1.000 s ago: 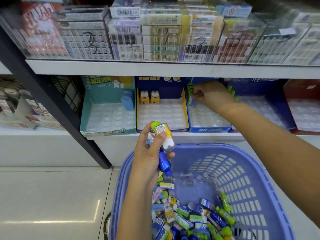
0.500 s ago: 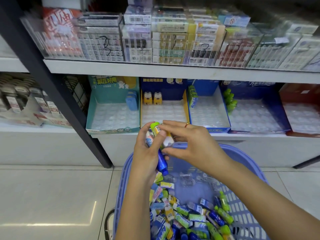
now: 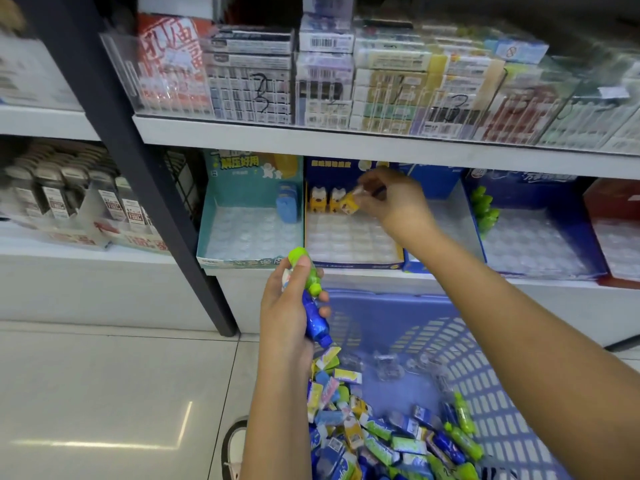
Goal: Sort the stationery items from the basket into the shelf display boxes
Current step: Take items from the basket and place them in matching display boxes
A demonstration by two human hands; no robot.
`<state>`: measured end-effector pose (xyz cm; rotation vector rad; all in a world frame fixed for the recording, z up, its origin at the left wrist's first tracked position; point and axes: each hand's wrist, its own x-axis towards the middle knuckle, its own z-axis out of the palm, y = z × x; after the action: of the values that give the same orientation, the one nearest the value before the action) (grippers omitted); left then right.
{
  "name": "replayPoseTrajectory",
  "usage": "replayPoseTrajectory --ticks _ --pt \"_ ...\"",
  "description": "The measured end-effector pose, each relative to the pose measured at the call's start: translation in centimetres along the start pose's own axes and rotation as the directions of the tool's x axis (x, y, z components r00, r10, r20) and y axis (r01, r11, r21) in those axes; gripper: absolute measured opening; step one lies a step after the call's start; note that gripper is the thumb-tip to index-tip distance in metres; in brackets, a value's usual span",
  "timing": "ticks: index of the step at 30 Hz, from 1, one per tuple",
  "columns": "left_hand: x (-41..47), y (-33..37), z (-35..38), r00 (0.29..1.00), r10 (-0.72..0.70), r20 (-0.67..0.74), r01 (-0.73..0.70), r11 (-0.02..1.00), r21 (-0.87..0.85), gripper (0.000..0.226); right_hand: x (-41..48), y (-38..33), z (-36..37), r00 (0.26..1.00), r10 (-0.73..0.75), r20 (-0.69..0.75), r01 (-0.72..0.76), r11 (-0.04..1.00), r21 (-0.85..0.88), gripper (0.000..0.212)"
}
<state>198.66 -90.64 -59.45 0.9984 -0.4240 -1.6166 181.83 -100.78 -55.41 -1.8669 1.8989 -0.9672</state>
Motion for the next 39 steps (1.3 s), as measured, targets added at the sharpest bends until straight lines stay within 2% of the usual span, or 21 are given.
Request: replayPoseTrajectory --ticks 5,8,13,18,21,23,25,27,28,30,31,33,36,39 --pt "0.8 0.3 -0.6 0.996 0.037 -0.079 -0.035 0.999 0.035 0.035 2.7 -0.1 2.8 0.979 -0.178 0.104 0.181 0.983 -0.019 0.025" --pt "1.3 0.4 -0.9 0.991 0.055 -0.123 -0.048 0.997 0.055 0.028 3.3 0.2 4.4 0.962 -0.235 0.136 0.241 0.97 -0.027 0.019" --pt "1.7 0.4 -1.5 0.987 0.092 -0.133 -0.081 0.993 0.089 0.025 3.9 0.8 5.5 0.961 -0.242 0.134 0.241 0.97 0.025 0.015" --pt "1.7 0.2 -1.4 0.985 0.112 -0.135 -0.097 0.989 0.114 0.021 4.4 0.6 6.0 0.956 -0.252 0.153 0.267 0.96 -0.088 0.022" --pt "1.5 0.2 -1.2 0.985 0.119 -0.123 -0.109 0.99 0.089 0.021 4.5 0.2 5.7 0.951 -0.212 0.226 0.246 0.96 -0.133 0.023" --pt "1.3 0.2 -1.1 0.985 0.117 -0.124 -0.11 0.992 0.056 0.021 3.9 -0.8 5.1 0.943 -0.185 0.278 0.228 0.964 -0.134 0.03" --pt "1.1 0.2 -0.9 0.983 0.122 -0.136 -0.12 0.992 0.025 0.023 1.9 -1.8 4.1 0.952 -0.176 0.25 0.22 0.962 -0.161 0.04" --pt "0.9 -0.1 -0.7 0.977 0.146 -0.155 -0.146 0.989 0.006 0.024 -1.7 -2.3 3.1 0.986 -0.103 0.133 0.111 0.992 -0.054 0.029" --pt "0.8 -0.2 -0.5 0.972 0.163 -0.166 -0.165 0.986 0.005 0.024 -3.9 -2.3 2.6 0.992 -0.03 0.124 0.018 0.996 0.093 0.017" --pt "0.7 -0.5 -0.1 0.959 0.202 -0.198 -0.202 0.979 0.016 0.024 -8.5 -2.4 1.8 0.951 0.1 0.293 -0.215 0.895 0.392 0.014" --pt "0.5 -0.7 0.2 0.952 0.222 -0.211 -0.221 0.975 0.027 0.025 -10.5 -2.5 1.6 0.908 0.126 0.4 -0.328 0.808 0.49 0.018" --pt "0.1 -1.2 0.9 0.936 0.266 -0.23 -0.261 0.964 0.051 0.027 -13.8 -2.9 1.5 0.838 0.166 0.521 -0.491 0.646 0.585 0.032" --pt "-0.6 -1.7 1.7 0.916 0.335 -0.222 -0.326 0.942 0.081 0.027 -16.0 -3.1 2.2 0.807 0.254 0.533 -0.584 0.478 0.656 0.042" --pt "-1.3 -2.0 2.5 0.911 0.375 -0.171 -0.366 0.927 0.081 0.021 -16.2 -2.8 2.0 0.814 0.319 0.486 -0.581 0.431 0.69 0.025"
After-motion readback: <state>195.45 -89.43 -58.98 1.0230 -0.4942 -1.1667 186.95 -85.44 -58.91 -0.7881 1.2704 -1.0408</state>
